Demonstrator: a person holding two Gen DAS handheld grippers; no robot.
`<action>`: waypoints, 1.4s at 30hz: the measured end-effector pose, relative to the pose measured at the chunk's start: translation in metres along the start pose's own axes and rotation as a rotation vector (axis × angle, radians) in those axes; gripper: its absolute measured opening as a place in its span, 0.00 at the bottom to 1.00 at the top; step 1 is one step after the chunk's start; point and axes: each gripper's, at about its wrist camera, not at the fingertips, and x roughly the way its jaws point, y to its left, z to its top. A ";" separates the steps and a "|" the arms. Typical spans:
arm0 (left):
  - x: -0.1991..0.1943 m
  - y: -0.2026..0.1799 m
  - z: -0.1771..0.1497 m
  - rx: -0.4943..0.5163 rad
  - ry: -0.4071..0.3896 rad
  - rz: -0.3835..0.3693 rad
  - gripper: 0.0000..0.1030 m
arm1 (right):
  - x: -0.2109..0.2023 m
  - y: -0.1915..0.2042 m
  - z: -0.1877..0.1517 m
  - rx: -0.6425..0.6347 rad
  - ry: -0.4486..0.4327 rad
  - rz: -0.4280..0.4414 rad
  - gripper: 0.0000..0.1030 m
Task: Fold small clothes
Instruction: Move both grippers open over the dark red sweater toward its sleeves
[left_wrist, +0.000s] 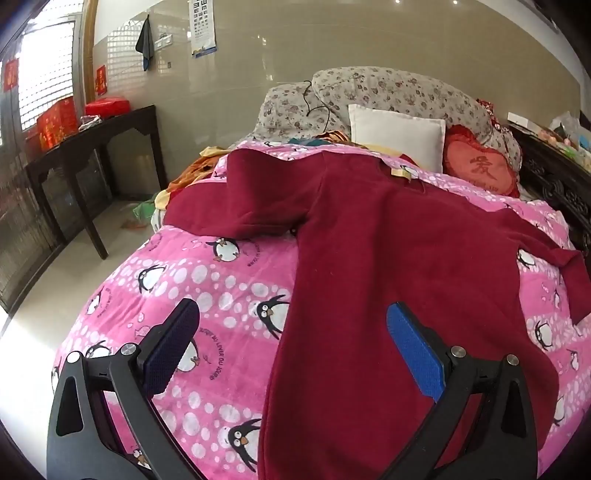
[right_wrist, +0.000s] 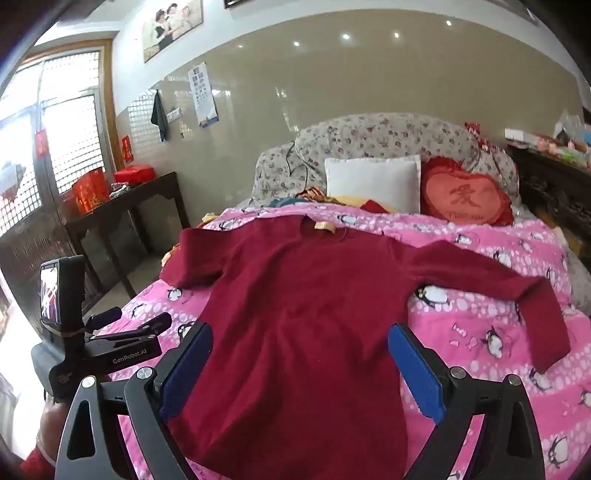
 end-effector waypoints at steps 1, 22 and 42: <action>0.001 -0.001 0.000 0.003 0.001 0.001 0.99 | 0.002 -0.001 0.000 0.007 0.006 0.004 0.92; 0.036 -0.009 0.011 -0.006 0.042 -0.032 0.99 | 0.061 -0.014 0.003 0.013 0.066 -0.075 0.92; 0.087 -0.023 0.044 -0.030 0.078 -0.106 0.99 | 0.127 -0.035 0.023 0.029 0.133 -0.147 0.92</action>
